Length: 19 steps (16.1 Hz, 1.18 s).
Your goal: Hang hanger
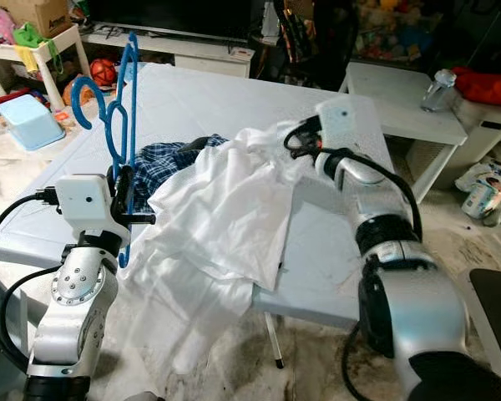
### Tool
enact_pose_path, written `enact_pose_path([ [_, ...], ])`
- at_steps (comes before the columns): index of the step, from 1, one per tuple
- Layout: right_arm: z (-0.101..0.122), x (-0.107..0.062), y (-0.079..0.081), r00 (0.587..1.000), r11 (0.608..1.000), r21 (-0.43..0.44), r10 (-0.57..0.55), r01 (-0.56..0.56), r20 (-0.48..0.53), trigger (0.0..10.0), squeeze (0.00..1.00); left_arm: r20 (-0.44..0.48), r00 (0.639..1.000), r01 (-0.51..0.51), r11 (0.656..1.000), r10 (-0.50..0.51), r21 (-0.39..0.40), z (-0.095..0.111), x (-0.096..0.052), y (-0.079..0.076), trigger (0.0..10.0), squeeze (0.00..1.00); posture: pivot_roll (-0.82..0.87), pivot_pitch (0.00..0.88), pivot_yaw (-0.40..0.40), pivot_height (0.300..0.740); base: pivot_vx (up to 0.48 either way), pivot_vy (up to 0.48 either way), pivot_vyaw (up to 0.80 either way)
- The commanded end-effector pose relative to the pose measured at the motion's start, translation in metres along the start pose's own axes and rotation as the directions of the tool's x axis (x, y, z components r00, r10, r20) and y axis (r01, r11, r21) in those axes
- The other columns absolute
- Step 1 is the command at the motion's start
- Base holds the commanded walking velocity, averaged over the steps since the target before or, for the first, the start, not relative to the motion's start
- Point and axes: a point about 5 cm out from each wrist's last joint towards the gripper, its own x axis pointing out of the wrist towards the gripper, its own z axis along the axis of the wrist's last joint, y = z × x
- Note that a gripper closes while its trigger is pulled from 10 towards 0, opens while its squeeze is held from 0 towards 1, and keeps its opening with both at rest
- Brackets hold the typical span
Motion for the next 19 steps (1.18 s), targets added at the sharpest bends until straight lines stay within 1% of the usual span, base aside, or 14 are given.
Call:
enact_pose_path([
  [1, -0.01, -0.008, 0.005, 0.989, 0.99, -0.017, 0.141, -0.141, -0.042, 10.0, 1.0, 0.0, 1.0, 0.013, 1.0, -0.013, -0.002, 0.0, 0.001, -0.002, 10.0, 0.0, -0.05, 0.0, -0.085, 0.74, 0.0, 0.0, 0.0],
  [2, -0.029, -0.023, 0.008, 0.952, 0.958, -0.019, 0.282, -0.287, -0.119, 10.0, 1.0, -0.002, 1.0, 0.01, 1.0, -0.01, -0.007, 0.0, 0.001, 0.0, 10.0, 0.0, -0.05, 0.0, -0.082, 0.74, 0.0, 0.0, 0.0],
  [3, -0.048, -0.04, 0.005, 0.914, 0.932, -0.012, 0.353, -0.363, -0.201, 10.0, 1.0, -0.008, 1.0, 0.01, 1.0, -0.01, -0.006, -0.002, 0.0, 0.002, 10.0, 0.0, -0.06, 0.0, -0.077, 0.74, 0.0, 0.0, 0.0],
  [4, -0.057, -0.053, 0.001, 0.89, 0.919, -0.002, 0.382, -0.395, -0.249, 10.0, 1.0, -0.013, 1.0, 0.014, 1.0, -0.014, -0.004, -0.003, -0.001, 0.002, 10.0, 0.0, -0.06, 0.0, -0.074, 0.74, 0.0, 0.0, 0.0],
  [6, -0.055, -0.064, -0.003, 0.877, 0.904, 0.031, 0.422, -0.427, -0.228, 10.0, 1.0, -0.013, 1.0, 0.022, 1.0, -0.022, -0.004, -0.003, -0.001, 0.002, 10.0, 0.0, -0.06, 0.0, -0.067, 0.74, 0.0, 0.0, 0.0],
  [7, -0.054, -0.078, -0.003, 0.835, 0.864, 0.058, 0.499, -0.5, -0.231, 10.0, 1.0, -0.011, 1.0, 0.025, 1.0, -0.025, -0.006, -0.002, 0.001, 0.001, 10.0, 0.0, -0.06, 0.0, -0.063, 0.74, 0.0, 0.0, 0.0],
  [8, -0.052, -0.084, 0.0, 0.817, 0.846, 0.073, 0.529, -0.527, -0.23, 10.0, 1.0, -0.011, 1.0, 0.029, 1.0, -0.029, -0.007, -0.002, 0.002, 0.001, 10.0, 0.0, -0.06, 0.0, -0.06, 0.74, 0.0, 0.0, 0.0],
  [9, -0.051, -0.085, 0.001, 0.812, 0.841, 0.078, 0.538, -0.536, -0.226, 10.0, 1.0, -0.011, 0.999, 0.032, 0.999, -0.032, -0.007, -0.002, 0.002, 0.001, 10.0, 0.0, -0.06, 0.0, -0.06, 0.74, 0.0, 0.0, 0.0],
  [11, -0.048, -0.084, 0.022, 0.774, 0.791, 0.121, 0.612, -0.6, -0.163, 10.0, 1.0, -0.012, 0.999, 0.047, 0.999, -0.047, -0.011, -0.003, 0.003, -0.002, 10.0, 0.0, -0.06, 0.0, -0.054, 0.74, 0.0, 0.0, 0.0],
  [12, -0.048, -0.084, 0.027, 0.769, 0.784, 0.128, 0.62, -0.607, -0.152, 10.0, 1.0, -0.012, 0.999, 0.048, 0.999, -0.048, -0.012, -0.002, 0.003, -0.002, 10.0, 0.0, -0.06, 0.0, -0.054, 0.74, 0.0, 0.0, 0.0],
  [14, -0.058, -0.08, 0.049, 0.779, 0.793, 0.148, 0.608, -0.591, -0.151, 10.0, 1.0, -0.016, 0.998, 0.064, 0.998, -0.064, -0.011, -0.004, 0.002, -0.003, 10.0, 0.0, -0.05, 0.0, -0.055, 0.74, 0.0, 0.0, 0.0],
  [17, -0.072, -0.062, 0.078, 0.872, 0.875, 0.174, 0.473, -0.451, -0.122, 10.0, 1.0, -0.038, 0.997, 0.06, 0.998, -0.06, -0.004, -0.01, 0.001, 0.001, 10.0, 0.0, -0.05, 0.0, -0.055, 0.74, 0.0, 0.0, 0.0],
  [18, -0.079, -0.059, 0.09, 0.894, 0.903, 0.129, 0.425, -0.409, -0.141, 10.0, 1.0, -0.043, 0.997, 0.061, 0.998, -0.061, -0.005, -0.012, 0.0, 0.0, 10.0, 0.0, -0.04, 0.0, -0.061, 0.74, 0.0, 0.0, 0.0],
  [19, -0.083, -0.056, 0.096, 0.923, 0.932, 0.141, 0.355, -0.335, -0.148, 10.0, 1.0, -0.046, 0.997, 0.062, 0.998, -0.062, -0.006, -0.013, -0.001, 0.0, 10.0, 0.0, -0.04, 0.0, -0.061, 0.74, 0.0, 0.0, 0.0],
])
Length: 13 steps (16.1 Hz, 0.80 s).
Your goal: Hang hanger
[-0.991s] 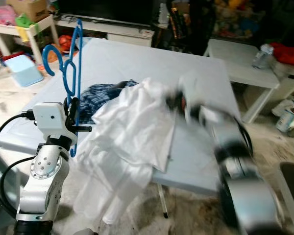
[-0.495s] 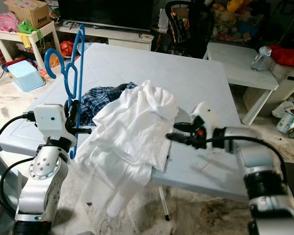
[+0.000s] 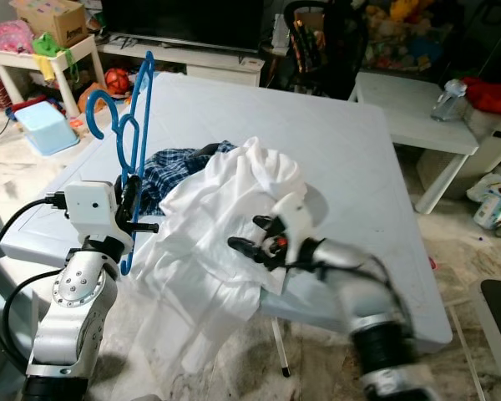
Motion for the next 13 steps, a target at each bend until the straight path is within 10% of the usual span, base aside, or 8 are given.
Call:
enact_pose_path([
  [1, 0.002, -0.001, -0.003, 0.995, 0.995, -0.004, -0.096, 0.096, 0.0, 10.0, 1.0, 0.014, 1.0, 0.015, 1.0, -0.015, -0.005, 0.002, 0.0, -0.004, 10.0, 0.0, -0.04, 0.0, -0.062, 0.74, 0.0, 0.0, 0.0],
  [7, -0.011, 0.015, 0.019, 0.965, 0.937, -0.256, -0.258, 0.238, -0.049, 10.0, 1.0, 0.013, 1.0, 0.027, 1.0, -0.027, -0.012, 0.001, 0.0, -0.007, 10.0, 0.0, -0.04, 0.0, -0.062, 0.74, 0.0, 0.0, 0.0],
  [8, -0.013, 0.019, 0.023, 0.964, 0.933, -0.267, -0.261, 0.24, -0.045, 5.1, 1.0, 0.013, 0.999, 0.029, 1.0, -0.029, -0.012, 0.001, 0.0, -0.007, 10.0, 0.0, -0.04, 0.0, -0.062, 0.74, 0.0, 0.0, 0.0],
  [9, -0.014, 0.021, 0.027, 0.964, 0.935, -0.257, -0.263, 0.243, -0.045, 0.0, 0.69, 0.013, 0.999, 0.029, 0.999, -0.029, -0.012, 0.001, 0.0, -0.007, 10.0, 0.0, -0.04, 0.0, -0.062, 0.74, 0.0, 0.0, 0.0],
  [10, -0.017, 0.023, 0.029, 0.963, 0.938, -0.248, -0.264, 0.244, -0.052, 0.0, 0.0, 0.013, 1.0, 0.028, 1.0, -0.028, -0.012, 0.001, 0.0, -0.007, 10.0, 0.0, -0.04, 0.0, -0.064, 0.74, 0.0, 0.0, 0.0],
  [13, -0.028, 0.03, 0.029, 0.956, 0.938, -0.236, -0.28, 0.253, -0.086, 0.0, 0.0, 0.01, 1.0, 0.028, 1.0, -0.028, -0.012, 0.0, -0.001, -0.008, 10.0, 0.0, -0.03, 0.0, -0.059, 0.74, 0.0, 0.0, 0.0],
])
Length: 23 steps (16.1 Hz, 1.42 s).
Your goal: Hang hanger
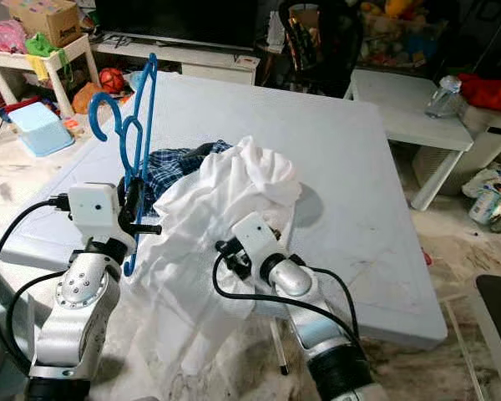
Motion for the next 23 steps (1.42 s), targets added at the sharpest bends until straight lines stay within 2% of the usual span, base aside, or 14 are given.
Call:
enact_pose_path([
  [1, -0.015, 0.001, 0.001, 0.997, 1.0, 0.012, -0.009, 0.009, -0.071, 0.0, 0.0, 0.004, 1.0, 0.019, 1.0, -0.019, -0.001, 0.0, 0.0, -0.004, 10.0, 0.0, -0.03, 0.0, -0.059, 0.74, 0.0, 0.0, 0.0],
  [5, -0.019, 0.006, -0.003, 0.994, 0.992, 0.105, -0.053, 0.063, -0.09, 0.0, 0.0, 0.007, 1.0, 0.014, 1.0, -0.014, -0.001, 0.0, 0.0, -0.004, 10.0, 0.0, -0.02, 0.0, -0.066, 0.74, 0.0, 0.0, 0.0],
  [7, -0.015, 0.013, -0.016, 0.987, 0.949, 0.278, -0.125, 0.149, -0.104, 0.0, 0.0, 0.005, 1.0, 0.013, 1.0, -0.013, -0.002, 0.0, 0.0, -0.005, 10.0, 0.0, -0.02, 0.0, -0.071, 0.74, 0.0, 0.0, 0.0],
  [8, -0.012, 0.015, -0.02, 0.985, 0.941, 0.298, -0.136, 0.162, -0.103, 0.0, 0.0, 0.005, 1.0, 0.012, 1.0, -0.011, -0.002, 0.0, 0.0, -0.005, 10.0, 0.0, -0.02, 0.0, -0.071, 0.74, 0.0, 0.0, 0.0],
  [9, -0.003, 0.021, -0.031, 0.982, 0.928, 0.322, -0.166, 0.187, -0.091, 0.0, 0.0, 0.006, 1.0, 0.009, 1.0, -0.009, -0.003, 0.0, 0.0, -0.004, 10.0, 0.0, -0.02, 0.0, -0.073, 0.74, 0.0, 0.0, 0.0],
  [11, 0.007, 0.026, -0.042, 0.978, 0.915, 0.345, -0.195, 0.209, -0.075, 0.0, 0.0, 0.007, 1.0, 0.009, 1.0, -0.009, -0.003, 0.0, 0.001, -0.005, 10.0, 0.0, -0.02, 0.0, -0.076, 0.74, 0.0, 0.0, 0.0],
  [14, 0.04, 0.037, -0.064, 0.967, 0.894, 0.379, -0.254, 0.24, -0.013, 0.0, 0.0, 0.008, 1.0, 0.007, 1.0, -0.007, -0.005, 0.0, 0.002, -0.006, 10.0, 0.0, -0.02, 0.0, -0.081, 0.74, 0.0, 0.0, 0.0],
  [16, 0.079, 0.044, -0.083, 0.953, 0.879, 0.412, -0.293, 0.239, 0.075, 0.0, 0.0, 0.007, 1.0, 0.004, 1.0, -0.004, -0.009, -0.001, 0.001, -0.006, 10.0, 0.0, -0.02, 0.0, -0.083, 0.74, 0.0, 0.0, 0.0],
  [17, 0.112, 0.042, -0.101, 0.925, 0.865, 0.432, -0.348, 0.254, 0.153, 0.0, 0.0, 0.008, 1.0, 0.002, 1.0, -0.002, -0.01, -0.001, 0.001, -0.006, 10.0, 0.0, -0.02, 0.0, -0.088, 0.74, 0.0, 0.0, 0.0],
  [19, 0.149, 0.035, -0.122, 0.878, 0.85, 0.448, -0.413, 0.275, 0.244, 0.0, 0.0, 0.009, 1.0, -0.001, 1.0, 0.001, -0.01, -0.001, 0.002, -0.006, 10.0, 0.0, -0.02, 0.0, -0.088, 0.74, 0.0, 0.0, 0.0],
  [20, 0.182, 0.024, -0.141, 0.823, 0.827, 0.481, -0.472, 0.29, 0.316, 0.0, 0.0, 0.009, 1.0, -0.003, 1.0, 0.003, -0.011, -0.002, 0.002, -0.006, 10.0, 0.0, -0.02, 0.0, -0.093, 0.74, 0.0, 0.0, 0.0],
  [21, 0.195, 0.019, -0.148, 0.799, 0.816, 0.5, -0.495, 0.291, 0.342, 0.0, 0.0, 0.01, 1.0, -0.004, 1.0, 0.004, -0.011, -0.002, 0.002, -0.007, 10.0, 0.0, -0.02, 0.0, -0.094, 0.74, 0.0, 0.0, 0.0],
  [22, 0.23, 0.001, -0.165, 0.722, 0.798, 0.525, -0.547, 0.296, 0.423, 0.0, 0.0, 0.011, 1.0, -0.009, 1.0, 0.009, -0.011, -0.002, 0.002, -0.006, 10.0, 0.0, -0.02, 0.0, -0.105, 0.74, 0.0, 0.0, 0.0],
  [23, 0.252, -0.013, -0.173, 0.668, 0.8, 0.522, -0.565, 0.297, 0.485, 0.0, 0.0, 0.011, 1.0, -0.018, 1.0, 0.018, -0.012, -0.003, 0.001, -0.006, 10.0, 0.0, -0.01, 0.0, -0.111, 0.74, 0.0, 0.0, 0.0],
])
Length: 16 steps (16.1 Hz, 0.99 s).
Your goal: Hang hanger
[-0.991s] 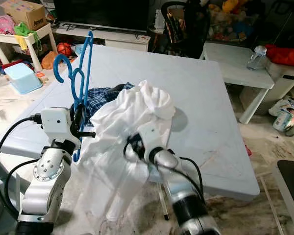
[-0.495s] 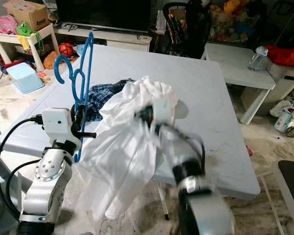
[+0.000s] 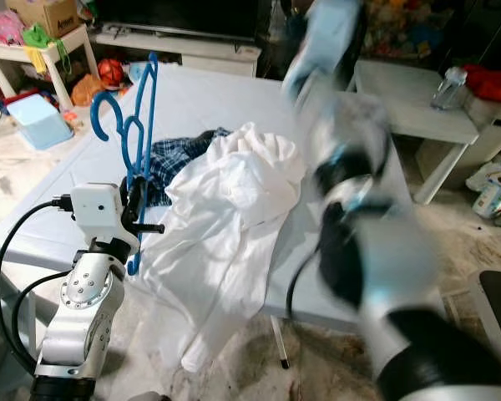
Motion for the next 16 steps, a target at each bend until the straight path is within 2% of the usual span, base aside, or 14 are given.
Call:
enact_pose_path([
  [1, 0.021, 0.003, 0.001, 0.997, 1.0, -0.004, 0.007, -0.007, 0.072, 0.0, 0.0, -0.007, 1.0, -0.003, 1.0, 0.003, 0.002, -0.002, 0.0, -0.001, 10.0, 0.0, -0.01, 0.0, -0.112, 0.74, 0.0, 0.0, 0.0],
  [2, 0.016, 0.003, 0.004, 0.997, 0.996, -0.062, 0.062, -0.059, 0.044, 2.4, 0.0, -0.005, 1.0, -0.007, 1.0, 0.007, 0.001, -0.002, -0.001, -0.001, 10.0, 0.0, -0.01, 0.0, -0.117, 0.74, 0.0, 0.0, 0.0],
  [3, 0.01, 0.002, 0.004, 0.997, 0.994, -0.086, 0.074, -0.072, 0.024, 8.9, 0.0, -0.005, 1.0, -0.007, 1.0, 0.007, 0.001, -0.002, -0.001, -0.002, 10.0, 0.0, -0.01, 0.0, -0.117, 0.74, 0.0, 0.0, 0.0],
  [4, -0.015, -0.004, 0.002, 0.987, 0.974, -0.167, 0.145, -0.155, -0.07, 10.0, 0.0, -0.006, 1.0, -0.009, 1.0, 0.009, 0.001, -0.002, -0.001, -0.001, 10.0, 0.0, -0.01, 0.0, -0.116, 0.74, 0.0, 0.0, 0.0],
  [5, -0.033, -0.011, -0.004, 0.974, 0.963, -0.173, 0.188, -0.207, -0.123, 10.0, 1.0, -0.009, 1.0, -0.012, 1.0, 0.012, 0.002, -0.003, -0.001, 0.0, 10.0, 0.0, -0.01, 0.0, -0.114, 0.74, 0.0, 0.0, 0.0],
  [6, -0.054, -0.021, -0.014, 0.954, 0.955, -0.144, 0.228, -0.258, -0.196, 10.0, 1.0, -0.014, 1.0, -0.015, 1.0, 0.015, 0.004, -0.004, -0.003, 0.001, 10.0, 0.0, -0.01, 0.0, -0.112, 0.74, 0.0, 0.0, 0.0],
  [7, -0.083, -0.039, -0.028, 0.895, 0.923, -0.105, 0.323, -0.369, -0.307, 10.0, 1.0, -0.028, 0.999, -0.022, 1.0, 0.022, 0.014, -0.007, -0.006, 0.005, 10.0, 0.0, -0.02, 0.0, -0.109, 0.74, 0.0, 0.0, 0.0],
  [9, -0.104, -0.06, -0.047, 0.825, 0.887, -0.051, 0.404, -0.459, -0.395, 10.0, 1.0, -0.047, 0.998, -0.028, 0.999, 0.029, 0.018, -0.011, -0.009, 0.009, 10.0, 0.0, -0.03, 0.0, -0.091, 0.74, 0.0, 0.0, 0.0],
  [10, -0.109, -0.067, -0.054, 0.805, 0.881, -0.028, 0.419, -0.473, -0.419, 10.0, 1.0, -0.052, 0.998, -0.028, 1.0, 0.029, 0.013, -0.012, -0.009, 0.01, 10.0, 0.0, -0.04, 0.0, -0.087, 0.74, 0.0, 0.0, 0.0],
  [13, -0.117, -0.097, -0.078, 0.707, 0.815, 0.048, 0.528, -0.577, -0.47, 10.0, 1.0, -0.053, 0.999, -0.01, 1.0, 0.011, 0.015, -0.012, -0.006, 0.008, 10.0, 0.0, -0.05, 0.0, -0.069, 0.74, 0.0, 0.0, 0.0],
  [15, -0.111, -0.115, -0.082, 0.632, 0.748, 0.154, 0.637, -0.646, -0.44, 10.0, 1.0, -0.054, 0.999, 0.003, 1.0, -0.002, 0.013, -0.013, -0.006, 0.006, 10.0, 0.0, -0.05, 0.0, -0.064, 0.74, 0.0, 0.0, 0.0],
  [16, -0.111, -0.126, -0.083, 0.576, 0.706, 0.206, 0.683, -0.678, -0.449, 10.0, 1.0, -0.057, 0.998, 0.005, 1.0, -0.004, 0.011, -0.013, -0.007, 0.006, 10.0, 0.0, -0.06, 0.0, -0.06, 0.74, 0.0, 0.0, 0.0],
])
